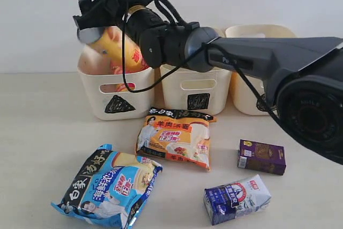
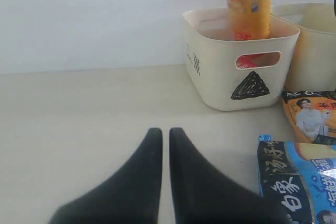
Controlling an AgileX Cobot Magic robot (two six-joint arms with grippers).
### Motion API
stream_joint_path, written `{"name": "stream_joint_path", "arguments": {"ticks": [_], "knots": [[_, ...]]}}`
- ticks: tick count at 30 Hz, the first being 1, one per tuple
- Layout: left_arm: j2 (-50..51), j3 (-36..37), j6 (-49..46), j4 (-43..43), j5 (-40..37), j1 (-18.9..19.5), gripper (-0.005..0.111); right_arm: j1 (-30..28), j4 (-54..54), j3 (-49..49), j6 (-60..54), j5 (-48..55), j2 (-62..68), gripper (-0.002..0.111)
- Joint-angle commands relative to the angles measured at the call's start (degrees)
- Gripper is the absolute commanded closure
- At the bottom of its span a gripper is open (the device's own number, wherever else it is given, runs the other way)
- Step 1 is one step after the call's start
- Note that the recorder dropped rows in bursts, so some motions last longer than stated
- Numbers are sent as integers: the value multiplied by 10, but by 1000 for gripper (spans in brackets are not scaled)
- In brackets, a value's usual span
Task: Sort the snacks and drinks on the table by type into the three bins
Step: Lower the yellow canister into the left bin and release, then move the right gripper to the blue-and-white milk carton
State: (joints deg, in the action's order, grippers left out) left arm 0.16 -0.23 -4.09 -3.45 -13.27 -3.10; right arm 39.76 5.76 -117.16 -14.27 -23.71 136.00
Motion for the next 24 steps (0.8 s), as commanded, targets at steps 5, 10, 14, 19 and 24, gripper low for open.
{"name": "stream_joint_path", "arguments": {"ticks": [5, 10, 14, 19, 24], "knots": [[-2, 2, -3, -6, -1, 2, 102, 13, -9, -2, 0, 26, -35, 26], [-2, 2, -3, -6, -1, 2, 102, 14, -9, -2, 3, 118, -44, 27], [-2, 2, -3, -6, -1, 2, 102, 14, -9, -2, 3, 230, -70, 49], [-2, 2, -3, -6, -1, 2, 102, 22, -9, -1, -37, 450, -133, 109], [-2, 2, -3, -6, -1, 2, 102, 82, -35, 19, -85, 591, -175, 109]]}}
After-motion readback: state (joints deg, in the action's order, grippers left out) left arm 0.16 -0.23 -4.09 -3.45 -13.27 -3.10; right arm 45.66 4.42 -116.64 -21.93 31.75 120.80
